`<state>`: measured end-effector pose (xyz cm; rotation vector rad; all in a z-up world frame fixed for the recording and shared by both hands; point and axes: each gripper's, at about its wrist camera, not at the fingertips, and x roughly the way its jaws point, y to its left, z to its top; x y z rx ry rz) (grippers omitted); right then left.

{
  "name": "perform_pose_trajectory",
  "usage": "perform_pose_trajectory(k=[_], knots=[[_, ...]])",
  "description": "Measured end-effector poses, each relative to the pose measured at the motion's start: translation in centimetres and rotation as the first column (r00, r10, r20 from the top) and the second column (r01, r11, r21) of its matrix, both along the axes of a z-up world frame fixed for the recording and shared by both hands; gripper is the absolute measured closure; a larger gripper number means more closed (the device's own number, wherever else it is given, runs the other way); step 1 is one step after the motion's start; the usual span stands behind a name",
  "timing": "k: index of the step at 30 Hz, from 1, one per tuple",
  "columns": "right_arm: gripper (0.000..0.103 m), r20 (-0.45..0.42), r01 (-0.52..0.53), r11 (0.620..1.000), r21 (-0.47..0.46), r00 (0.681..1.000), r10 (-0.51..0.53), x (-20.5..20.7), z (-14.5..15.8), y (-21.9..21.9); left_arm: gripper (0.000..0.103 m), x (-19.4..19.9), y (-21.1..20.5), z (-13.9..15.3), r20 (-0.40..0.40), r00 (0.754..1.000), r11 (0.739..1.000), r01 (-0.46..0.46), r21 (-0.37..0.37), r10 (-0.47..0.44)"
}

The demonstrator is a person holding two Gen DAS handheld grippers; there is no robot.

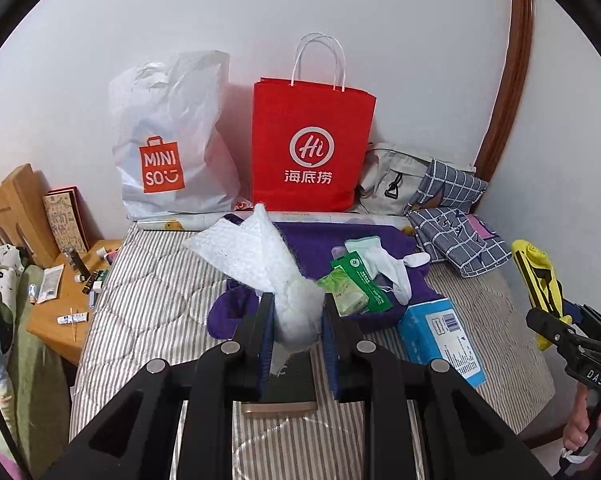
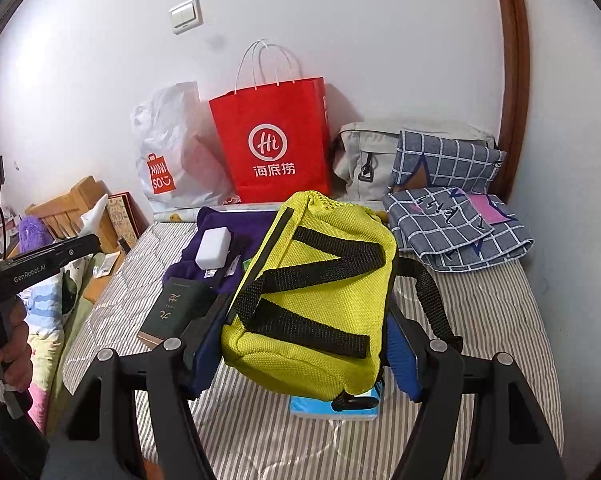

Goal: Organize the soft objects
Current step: 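Carry the white tissue and yellow pouch over the purple towel with both grippers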

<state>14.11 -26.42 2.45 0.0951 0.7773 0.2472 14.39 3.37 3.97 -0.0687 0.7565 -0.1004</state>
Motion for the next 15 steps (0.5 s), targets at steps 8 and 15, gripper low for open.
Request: perform_pose_trajectory(k=[8, 15], knots=[[0.033, -0.012, -0.004, 1.000, 0.002, 1.000, 0.004, 2.1, -1.0, 0.3, 0.082, 2.4, -0.7, -0.9, -0.041, 0.999, 0.999, 0.025, 0.021, -0.024], [0.033, -0.034, -0.024, 1.000, -0.010, 0.999, 0.024, 4.5, -2.1, 0.9, 0.082, 4.5, -1.0, -1.6, -0.064, 0.998, 0.999, 0.030, 0.021, -0.029]])
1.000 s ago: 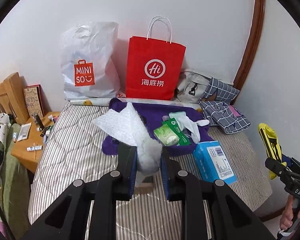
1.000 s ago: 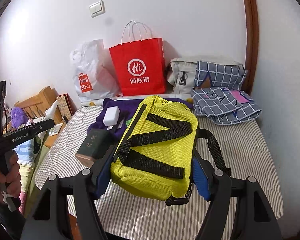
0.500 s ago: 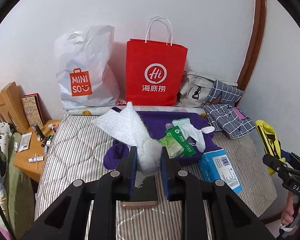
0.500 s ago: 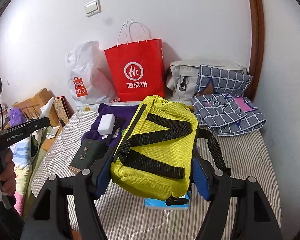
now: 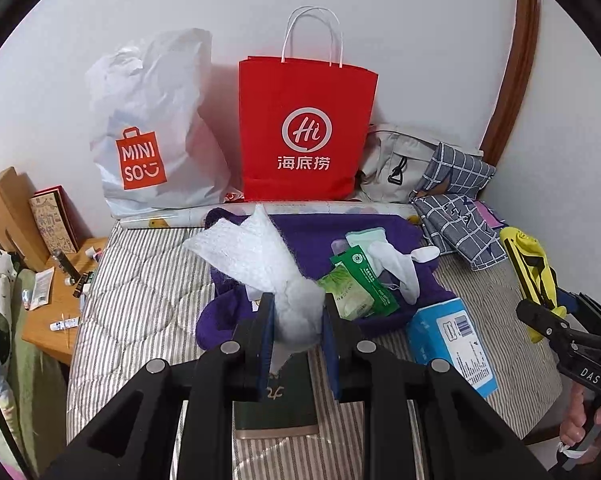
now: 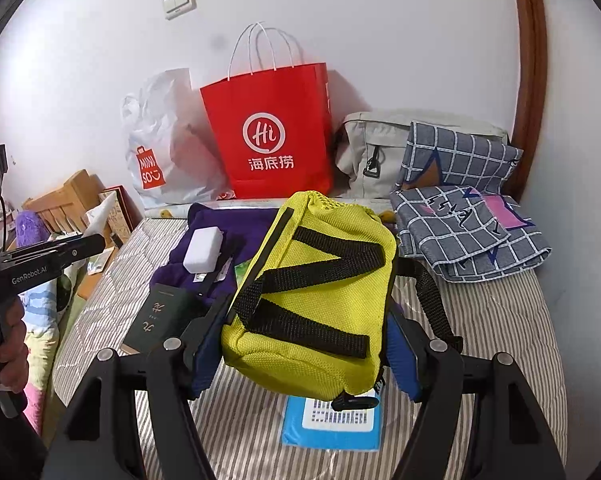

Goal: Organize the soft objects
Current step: 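Carry the white tissue and yellow pouch over the purple towel with both grippers, then lower the pouch and white tissue onto the towel and open both grippers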

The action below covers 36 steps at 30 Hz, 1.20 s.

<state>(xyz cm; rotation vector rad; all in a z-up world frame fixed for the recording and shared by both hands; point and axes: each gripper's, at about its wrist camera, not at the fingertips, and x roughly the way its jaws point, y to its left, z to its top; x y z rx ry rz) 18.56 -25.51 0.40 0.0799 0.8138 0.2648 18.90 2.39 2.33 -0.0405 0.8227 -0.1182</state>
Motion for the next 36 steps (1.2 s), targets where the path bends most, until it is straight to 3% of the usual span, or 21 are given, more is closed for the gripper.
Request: perform_pose_trajectory(k=[14, 36], knots=[[0.033, -0.007, -0.055, 0.998, -0.011, 0.998, 0.055, 3.9, -1.2, 2.4, 0.082, 3.8, 0.3, -1.8, -0.046, 0.999, 1.000, -0.007, 0.011, 0.007], [0.033, -0.114, -0.181, 0.983, -0.018, 0.977, 0.178, 12.5, -5.2, 6.8, 0.082, 10.0, 2.8, -6.4, -0.128, 0.991, 0.997, -0.056, -0.057, 0.048]])
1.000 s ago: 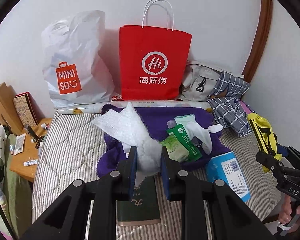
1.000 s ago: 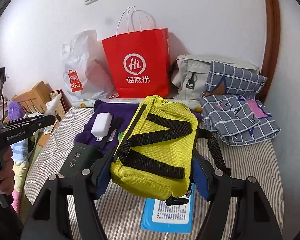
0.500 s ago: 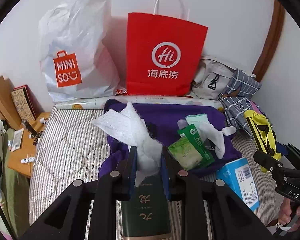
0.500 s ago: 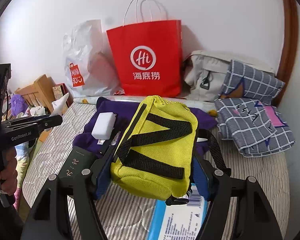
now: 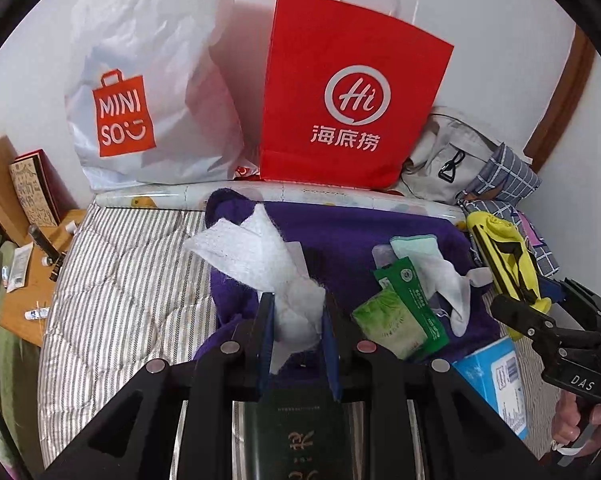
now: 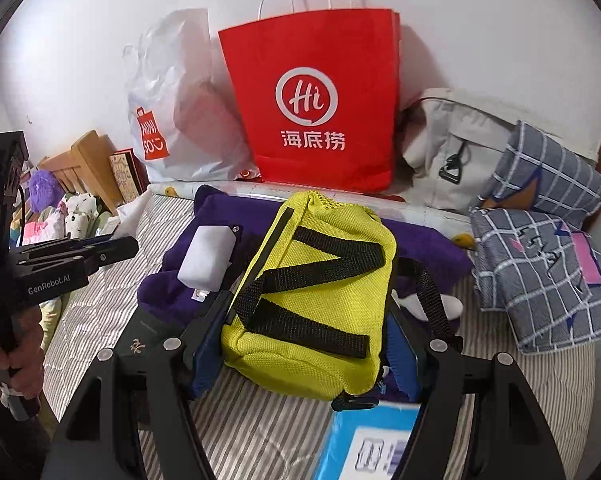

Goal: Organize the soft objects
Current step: 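Lower the pouch and white tissue onto the towel and open both grippers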

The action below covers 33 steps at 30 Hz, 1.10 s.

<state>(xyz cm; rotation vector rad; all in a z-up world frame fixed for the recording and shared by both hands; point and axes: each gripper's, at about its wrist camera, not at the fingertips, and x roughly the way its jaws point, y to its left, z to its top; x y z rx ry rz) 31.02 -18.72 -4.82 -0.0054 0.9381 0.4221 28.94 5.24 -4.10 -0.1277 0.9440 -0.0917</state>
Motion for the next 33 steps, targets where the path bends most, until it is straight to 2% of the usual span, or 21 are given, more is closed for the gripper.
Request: perform_pose_trajectory(k=[14, 19, 33], knots=[[0.033, -0.130, -0.022, 1.000, -0.013, 0.991, 0.021, 5.2, -5.9, 1.0, 0.082, 3.7, 0.4, -2.3, -0.031, 1.000, 1.000, -0.006, -0.014, 0.005], [0.033, -0.158, -0.073, 0.997, -0.022, 0.985, 0.068, 5.7, -7.6, 1.7, 0.081, 4.8, -0.2, -3.1, -0.042, 0.999, 0.999, 0.012, -0.032, -0.013], [0.027, -0.219, -0.079, 0.997, -0.026, 0.973, 0.072, 6.2, -9.4, 1.6, 0.081, 7.1, -3.4, -5.4, -0.089, 0.992, 0.995, 0.080, -0.058, -0.085]])
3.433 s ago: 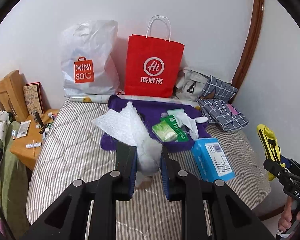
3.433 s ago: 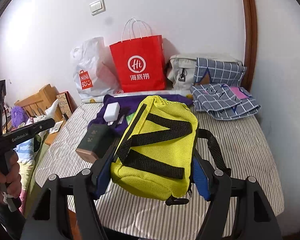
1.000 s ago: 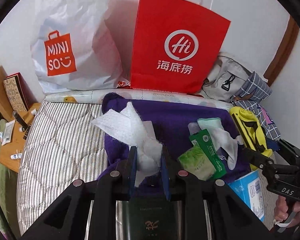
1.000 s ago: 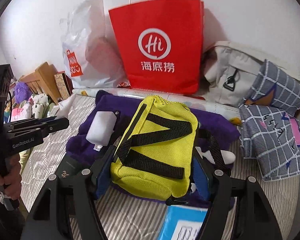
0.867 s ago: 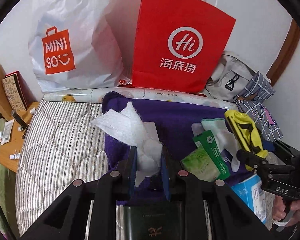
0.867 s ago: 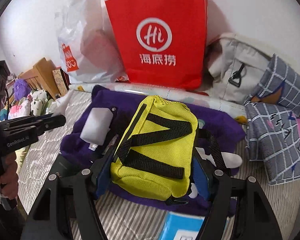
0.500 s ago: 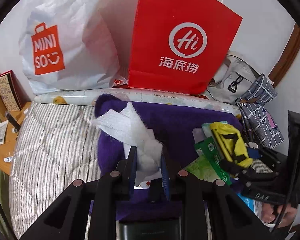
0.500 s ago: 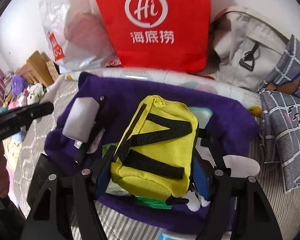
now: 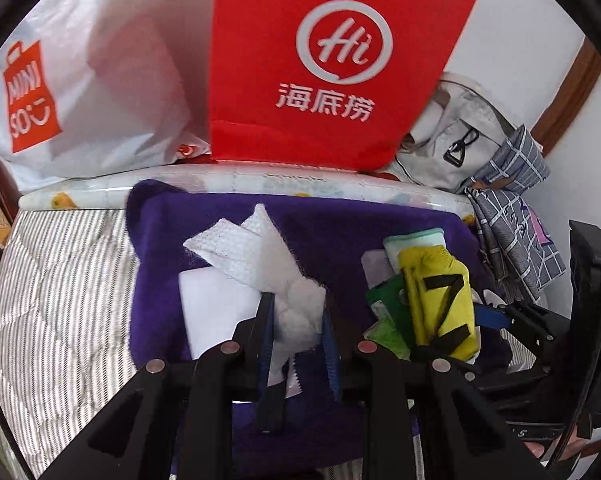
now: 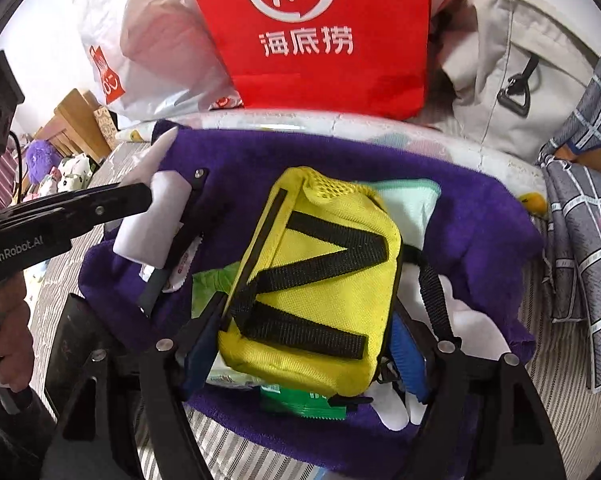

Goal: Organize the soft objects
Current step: 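Lower the pouch and white tissue onto the towel and open both grippers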

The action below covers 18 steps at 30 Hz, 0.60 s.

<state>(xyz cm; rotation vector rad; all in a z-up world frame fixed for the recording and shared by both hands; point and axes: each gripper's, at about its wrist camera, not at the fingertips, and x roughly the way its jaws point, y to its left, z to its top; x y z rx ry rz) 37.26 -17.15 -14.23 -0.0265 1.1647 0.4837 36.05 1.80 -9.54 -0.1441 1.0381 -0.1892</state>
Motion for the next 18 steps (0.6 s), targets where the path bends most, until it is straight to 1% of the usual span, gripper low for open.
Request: perform_pose_trajectory(k=[3, 8, 12, 18], knots=[[0.026, 0.004, -0.002, 1.000, -0.006, 1.000, 0.002, -0.1, 0.0, 0.1, 0.081, 0.2, -0.4, -0.5, -0.011, 1.000, 1.000, 0.011, 0.000, -0.011], [0.026, 0.017, 0.011, 0.999, 0.030, 1.000, -0.012, -0.5, 1.0, -0.5, 0.081, 0.4, -1.1, -1.1, -0.019, 0.999, 0.999, 0.035, 0.005, -0.035], [0.026, 0.071, 0.034, 0.998, 0.057, 0.997, -0.038, -1.0, 2.3, -1.5, 0.081, 0.5, -1.6, -1.2, -0.024, 0.999, 0.999, 0.049, 0.013, -0.049], [0.026, 0.139, 0.098, 0.993, 0.063, 0.985, -0.106, -1.8, 4.2, -3.6, 0.081, 0.7, -2.7, -1.7, -0.041, 0.996, 0.997, 0.075, 0.036, -0.074]])
